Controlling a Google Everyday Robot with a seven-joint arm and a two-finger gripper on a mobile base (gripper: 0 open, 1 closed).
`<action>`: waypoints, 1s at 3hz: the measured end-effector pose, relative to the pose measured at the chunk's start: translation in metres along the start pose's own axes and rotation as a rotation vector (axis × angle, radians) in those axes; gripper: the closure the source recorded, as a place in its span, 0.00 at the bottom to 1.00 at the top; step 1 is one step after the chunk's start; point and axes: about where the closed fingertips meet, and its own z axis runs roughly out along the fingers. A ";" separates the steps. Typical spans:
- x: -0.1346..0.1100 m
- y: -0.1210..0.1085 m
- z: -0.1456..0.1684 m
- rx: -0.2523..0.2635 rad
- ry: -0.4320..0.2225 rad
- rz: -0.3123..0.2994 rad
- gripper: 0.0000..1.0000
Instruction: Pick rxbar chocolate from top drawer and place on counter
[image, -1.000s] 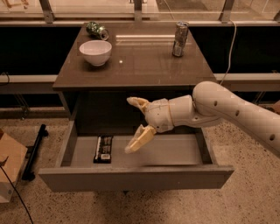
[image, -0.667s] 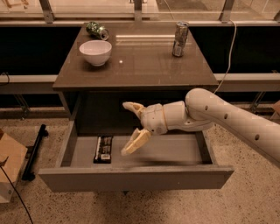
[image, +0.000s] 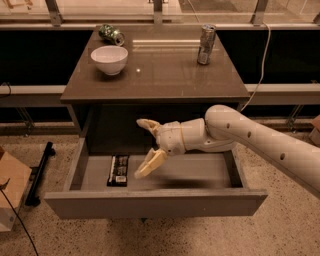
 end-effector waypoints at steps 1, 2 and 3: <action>0.015 -0.007 0.016 -0.015 -0.014 -0.001 0.00; 0.030 -0.013 0.033 -0.027 -0.023 0.008 0.00; 0.044 -0.017 0.046 -0.030 -0.022 0.016 0.00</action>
Offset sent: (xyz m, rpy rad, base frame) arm 0.0293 0.0291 -0.0590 0.0300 0.0299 0.0242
